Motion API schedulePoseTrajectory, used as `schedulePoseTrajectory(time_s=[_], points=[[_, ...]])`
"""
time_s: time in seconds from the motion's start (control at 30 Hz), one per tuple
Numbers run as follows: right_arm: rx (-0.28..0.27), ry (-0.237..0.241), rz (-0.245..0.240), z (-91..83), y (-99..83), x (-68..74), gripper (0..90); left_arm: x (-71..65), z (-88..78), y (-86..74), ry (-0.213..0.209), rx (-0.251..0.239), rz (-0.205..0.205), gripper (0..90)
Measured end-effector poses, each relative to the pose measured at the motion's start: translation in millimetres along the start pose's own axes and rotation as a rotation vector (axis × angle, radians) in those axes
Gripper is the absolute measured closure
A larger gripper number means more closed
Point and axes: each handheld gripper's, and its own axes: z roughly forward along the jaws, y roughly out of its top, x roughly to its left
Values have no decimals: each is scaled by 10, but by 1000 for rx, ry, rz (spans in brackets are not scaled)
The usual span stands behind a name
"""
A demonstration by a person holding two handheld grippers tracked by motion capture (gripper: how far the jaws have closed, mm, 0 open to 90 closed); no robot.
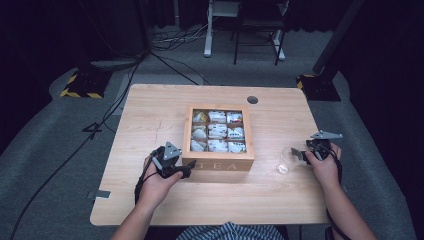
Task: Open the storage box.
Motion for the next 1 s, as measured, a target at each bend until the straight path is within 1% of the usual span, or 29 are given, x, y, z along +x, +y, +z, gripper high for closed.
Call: schedulePoseTrajectory(time_s=[0.07, 0.13, 0.2, 0.23, 0.43, 0.47, 0.6, 0.63, 0.67, 0.8, 0.83, 0.87, 0.93, 1.0], points=[[0, 0, 0, 0, 0, 0, 171, 6, -3, -5, 0, 5, 3, 353], [0, 0, 0, 0, 0, 0, 171, 4, -4, -10, -7, 10, -5, 374], [0, 0, 0, 0, 0, 0, 171, 14, -5, -13, 0, 15, 11, 402], [0, 0, 0, 0, 0, 0, 171, 9, -6, -16, -3, 13, -4, 411], [0, 1, -1, 0, 0, 0, 171, 6, -24, -12, 7, 16, 13, 443], [0, 1, -1, 0, 0, 0, 171, 8, -28, -8, 12, 20, 23, 445], [1, 2, -2, 0, 1, -1, 171, -5, -26, 2, 17, 11, 36, 445], [1, 2, -2, 0, 1, -1, 171, -1, -29, 8, 20, 9, 49, 445], [0, 1, -1, 0, 0, 0, 171, -7, -28, 9, 20, 3, 43, 442], [1, 3, -2, 0, 1, 0, 171, -8, -34, 25, 22, 10, 49, 438], [1, 3, -3, -1, 0, 0, 171, -4, -39, 34, 26, 10, 57, 438], [1, 4, -4, -1, 0, 1, 171, -10, -42, 41, 23, 8, 48, 437], [1, 6, -6, -1, 1, 2, 171, -13, -50, 52, 27, 9, 49, 435], [1, 7, -7, 0, 1, 3, 171, -15, -54, 66, 35, 15, 67, 430]])
